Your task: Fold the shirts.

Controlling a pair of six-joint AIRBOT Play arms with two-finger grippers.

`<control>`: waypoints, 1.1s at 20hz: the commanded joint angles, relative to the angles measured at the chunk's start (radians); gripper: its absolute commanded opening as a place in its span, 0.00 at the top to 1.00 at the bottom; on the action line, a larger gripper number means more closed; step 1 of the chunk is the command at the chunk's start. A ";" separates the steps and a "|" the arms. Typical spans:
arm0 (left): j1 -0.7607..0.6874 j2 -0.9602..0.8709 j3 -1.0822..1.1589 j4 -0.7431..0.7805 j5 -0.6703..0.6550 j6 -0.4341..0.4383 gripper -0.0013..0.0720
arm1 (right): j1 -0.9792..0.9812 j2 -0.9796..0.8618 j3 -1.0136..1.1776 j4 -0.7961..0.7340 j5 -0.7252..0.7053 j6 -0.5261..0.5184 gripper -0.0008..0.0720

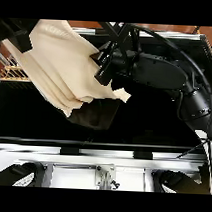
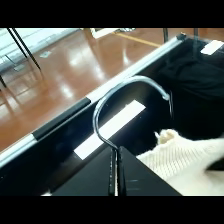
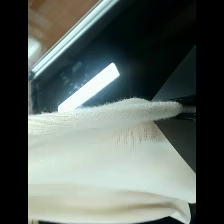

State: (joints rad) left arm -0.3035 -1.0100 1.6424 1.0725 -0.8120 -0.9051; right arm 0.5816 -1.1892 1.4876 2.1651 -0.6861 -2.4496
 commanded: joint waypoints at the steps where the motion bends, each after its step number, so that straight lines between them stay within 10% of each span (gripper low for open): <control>1: 0.024 -0.017 0.000 0.031 0.051 0.007 0.91 | -0.001 0.030 0.000 0.014 0.064 -0.006 0.89; 5: 0.069 -0.025 0.000 0.045 0.053 0.007 0.23 | -0.001 0.111 0.000 -0.032 0.150 0.002 0.90; 15: 0.102 0.084 0.000 0.046 0.135 -0.010 0.24 | -0.001 0.142 0.000 -0.463 0.229 0.408 0.90; 22: 0.102 0.098 0.000 0.046 0.039 -0.117 0.25 | -0.274 0.154 0.054 -1.308 0.148 1.178 0.90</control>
State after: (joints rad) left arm -0.2005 -0.9165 1.6424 1.1194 -0.7162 -0.9829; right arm 0.4355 -1.0424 1.5143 1.2259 -0.4629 -1.6035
